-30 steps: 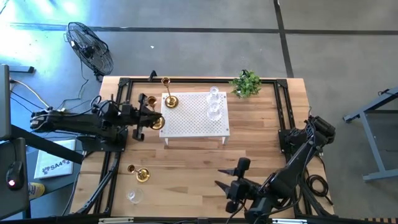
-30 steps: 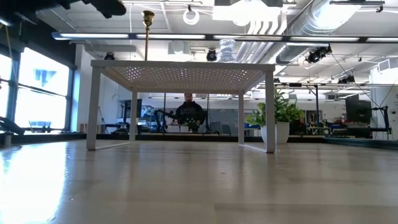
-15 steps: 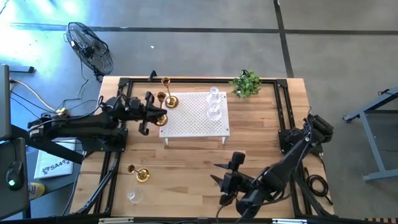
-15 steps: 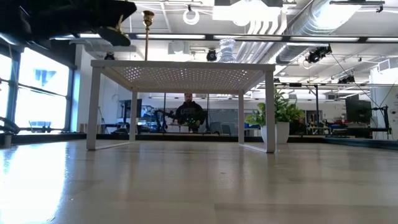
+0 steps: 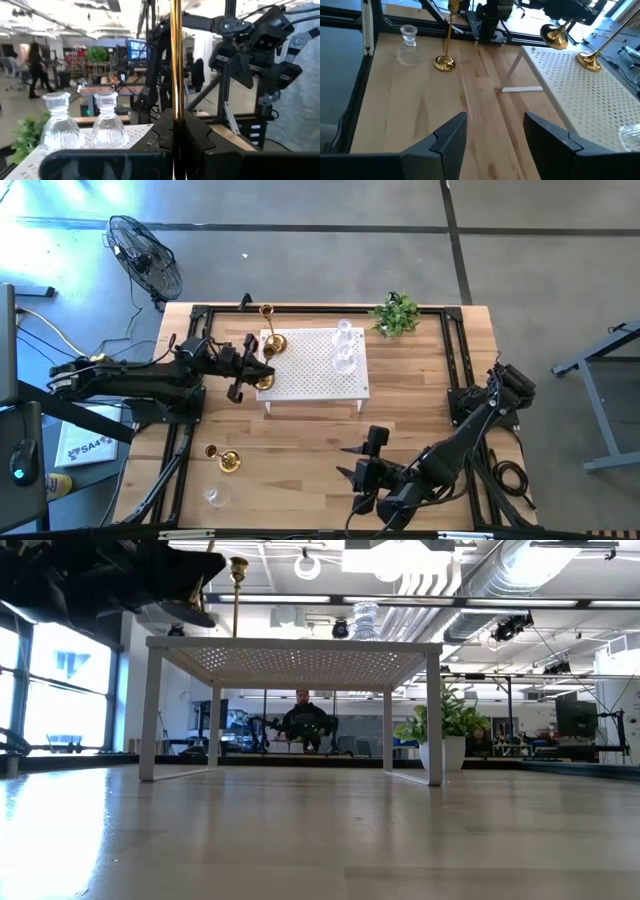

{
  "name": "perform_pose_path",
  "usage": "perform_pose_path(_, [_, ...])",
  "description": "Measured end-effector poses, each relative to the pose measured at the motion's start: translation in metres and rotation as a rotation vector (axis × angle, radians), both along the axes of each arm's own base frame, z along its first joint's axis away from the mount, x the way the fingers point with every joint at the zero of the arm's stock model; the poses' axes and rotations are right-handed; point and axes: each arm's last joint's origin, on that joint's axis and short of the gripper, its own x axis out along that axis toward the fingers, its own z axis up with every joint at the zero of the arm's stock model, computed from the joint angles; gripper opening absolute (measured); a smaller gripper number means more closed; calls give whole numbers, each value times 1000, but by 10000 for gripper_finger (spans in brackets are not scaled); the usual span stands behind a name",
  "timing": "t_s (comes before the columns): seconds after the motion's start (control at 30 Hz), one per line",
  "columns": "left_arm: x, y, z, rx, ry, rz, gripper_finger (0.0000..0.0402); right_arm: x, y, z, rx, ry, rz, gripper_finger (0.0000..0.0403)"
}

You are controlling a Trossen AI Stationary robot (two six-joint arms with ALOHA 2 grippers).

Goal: Pick & Place candle stick holders
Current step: Put the right gold candle holder on the shelf aligned with the other gold candle holder

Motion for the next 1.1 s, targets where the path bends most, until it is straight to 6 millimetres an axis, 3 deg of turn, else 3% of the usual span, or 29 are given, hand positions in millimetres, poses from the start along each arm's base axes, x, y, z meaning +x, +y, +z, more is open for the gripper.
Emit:
perform_pose_path(0.3, [-19, -6, -14, 55, -158, -2, 5, 11, 11, -20, -31, 16, 16, 188])
perform_pose_path(0.5, [-19, 5, -14, 28, -132, 72, 11, 16, 15, -17, -21, -28, 41, 188])
perform_pose_path(0.73, [-27, 13, -10, 59, -153, 11, 5, 17, 17, -15, -20, -42, 50, 188])
perform_pose_path(1.1, [-14, 18, -15, 37, -112, -29, 5, 17, 17, -15, -18, -48, 48, 188])
